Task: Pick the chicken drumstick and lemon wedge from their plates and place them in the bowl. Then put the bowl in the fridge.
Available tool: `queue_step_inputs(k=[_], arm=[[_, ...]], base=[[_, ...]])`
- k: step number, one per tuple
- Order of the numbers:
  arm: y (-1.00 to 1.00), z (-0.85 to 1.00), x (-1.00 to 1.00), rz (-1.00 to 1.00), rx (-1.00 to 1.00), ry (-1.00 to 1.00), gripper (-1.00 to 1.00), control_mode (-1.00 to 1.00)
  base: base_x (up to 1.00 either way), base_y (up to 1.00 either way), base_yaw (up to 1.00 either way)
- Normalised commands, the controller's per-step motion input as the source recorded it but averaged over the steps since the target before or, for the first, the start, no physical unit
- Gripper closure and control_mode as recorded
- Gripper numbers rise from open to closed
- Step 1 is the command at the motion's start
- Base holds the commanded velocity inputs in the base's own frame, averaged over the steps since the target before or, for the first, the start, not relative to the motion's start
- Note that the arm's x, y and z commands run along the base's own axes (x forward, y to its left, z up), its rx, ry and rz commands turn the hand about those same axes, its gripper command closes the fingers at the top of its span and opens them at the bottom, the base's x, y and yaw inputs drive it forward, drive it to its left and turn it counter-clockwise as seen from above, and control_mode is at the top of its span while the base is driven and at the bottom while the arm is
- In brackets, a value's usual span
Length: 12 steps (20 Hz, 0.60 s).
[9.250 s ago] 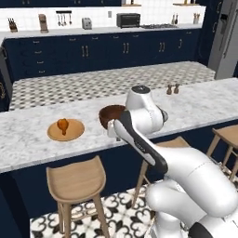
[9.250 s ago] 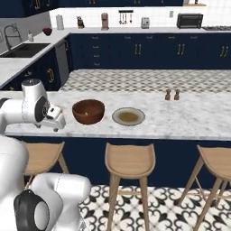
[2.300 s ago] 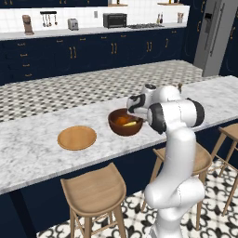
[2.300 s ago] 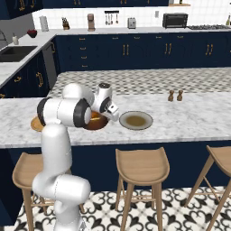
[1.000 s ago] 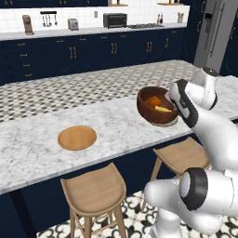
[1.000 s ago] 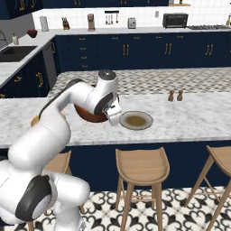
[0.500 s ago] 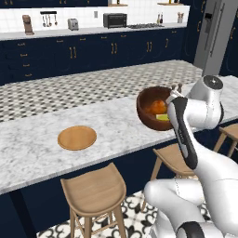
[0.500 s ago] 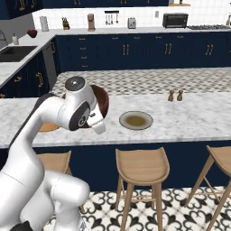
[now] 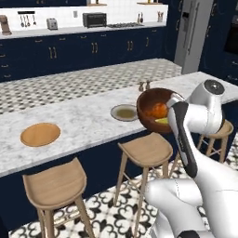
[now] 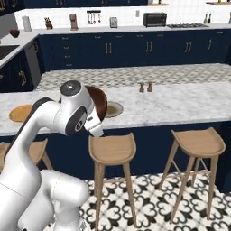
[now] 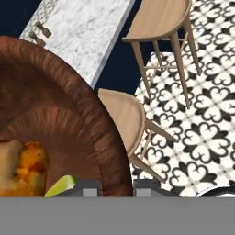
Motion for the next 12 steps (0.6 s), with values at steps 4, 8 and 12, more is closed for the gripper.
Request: queue_step_inputs(k=[4,8,12], arm=[[0.0,0.0,0.0,0.0,0.0,0.0,1.0,1.0],[0.0,0.0,0.0,0.0,0.0,0.0,1.0,1.0],[0.0,0.0,0.0,0.0,0.0,0.0,1.0,1.0]], base=[[0.02,-1.0,-0.24],[0.26,-1.0,-0.21],[0.27,-1.0,-0.23]])
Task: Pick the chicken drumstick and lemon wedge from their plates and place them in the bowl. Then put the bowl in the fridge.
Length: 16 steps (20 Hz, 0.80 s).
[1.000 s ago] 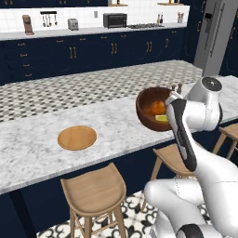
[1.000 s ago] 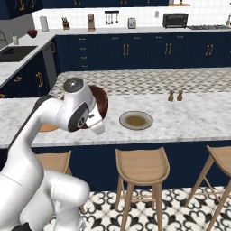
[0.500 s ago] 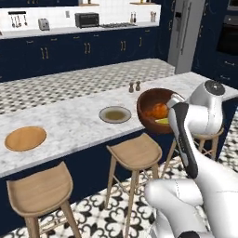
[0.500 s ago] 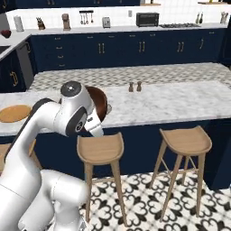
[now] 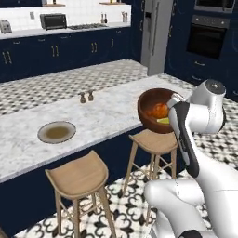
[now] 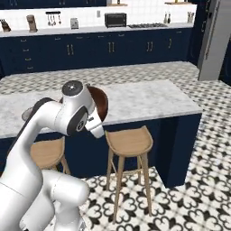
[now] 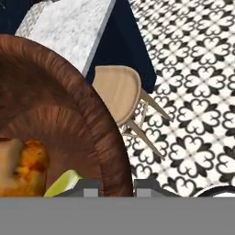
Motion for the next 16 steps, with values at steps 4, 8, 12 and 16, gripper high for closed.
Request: queue_step_inputs(k=[4,8,12,16], arm=[[0.0,0.0,0.0,0.0,0.0,0.0,1.0,1.0],[0.0,0.0,0.0,0.0,0.0,0.0,1.0,1.0],[0.0,0.0,0.0,0.0,0.0,0.0,1.0,1.0],[0.0,0.0,0.0,0.0,0.0,0.0,1.0,1.0]], base=[[0.29,-1.0,-0.28],[0.28,-1.0,-0.36],[0.37,-1.0,-0.38],[0.79,-1.0,-0.28]])
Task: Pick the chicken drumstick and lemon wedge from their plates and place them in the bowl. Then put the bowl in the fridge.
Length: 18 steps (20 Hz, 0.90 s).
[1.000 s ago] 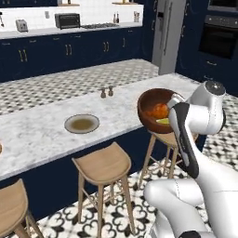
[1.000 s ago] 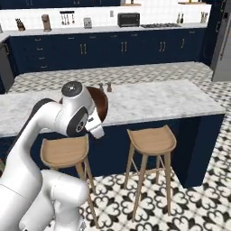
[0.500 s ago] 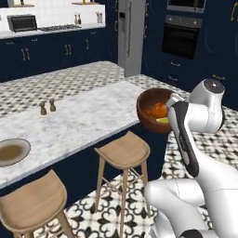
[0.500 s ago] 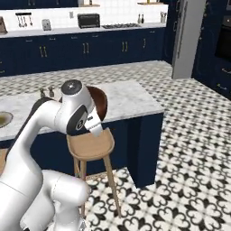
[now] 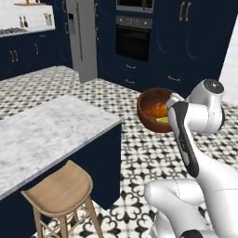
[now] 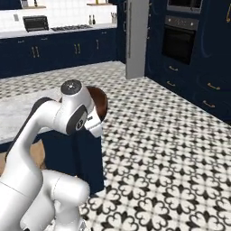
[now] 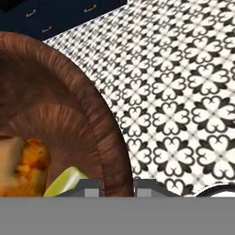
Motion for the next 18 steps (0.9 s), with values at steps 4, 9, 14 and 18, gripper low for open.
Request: queue_step_inputs(k=[4,9,14,18], arm=[[0.0,0.0,0.0,0.0,0.0,0.0,1.0,1.0],[0.0,0.0,0.0,0.0,0.0,0.0,1.0,1.0],[0.0,0.0,0.0,0.0,0.0,0.0,1.0,1.0],[0.0,0.0,0.0,0.0,0.0,0.0,1.0,1.0]], base=[[0.99,-1.0,-0.25],[1.0,-0.81,-0.07],[1.0,-0.04,0.14],[1.0,0.0,0.18]])
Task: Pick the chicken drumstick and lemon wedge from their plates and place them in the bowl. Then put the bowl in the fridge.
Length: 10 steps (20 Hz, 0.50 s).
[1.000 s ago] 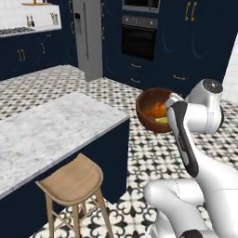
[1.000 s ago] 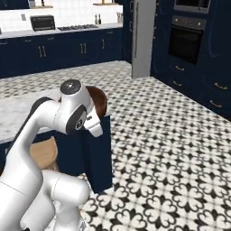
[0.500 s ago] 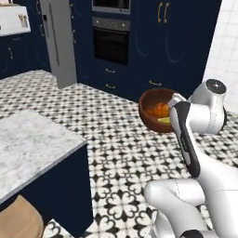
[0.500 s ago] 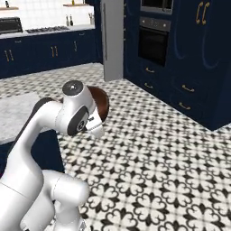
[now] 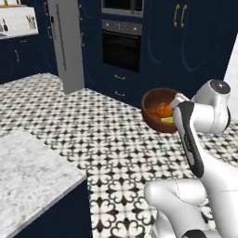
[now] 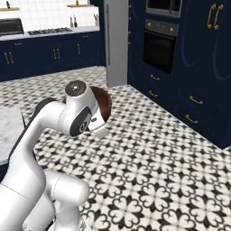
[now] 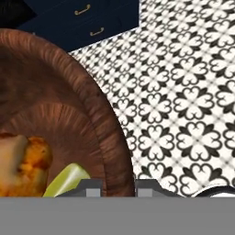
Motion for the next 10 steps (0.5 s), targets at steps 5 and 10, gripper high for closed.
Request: queue_step_inputs(k=[5,10], arm=[[0.0,0.0,0.0,0.0,0.0,0.0,1.0,1.0],[0.0,0.0,0.0,0.0,0.0,0.0,1.0,1.0]], base=[[1.0,-0.13,0.22],[1.0,-0.18,0.23]])
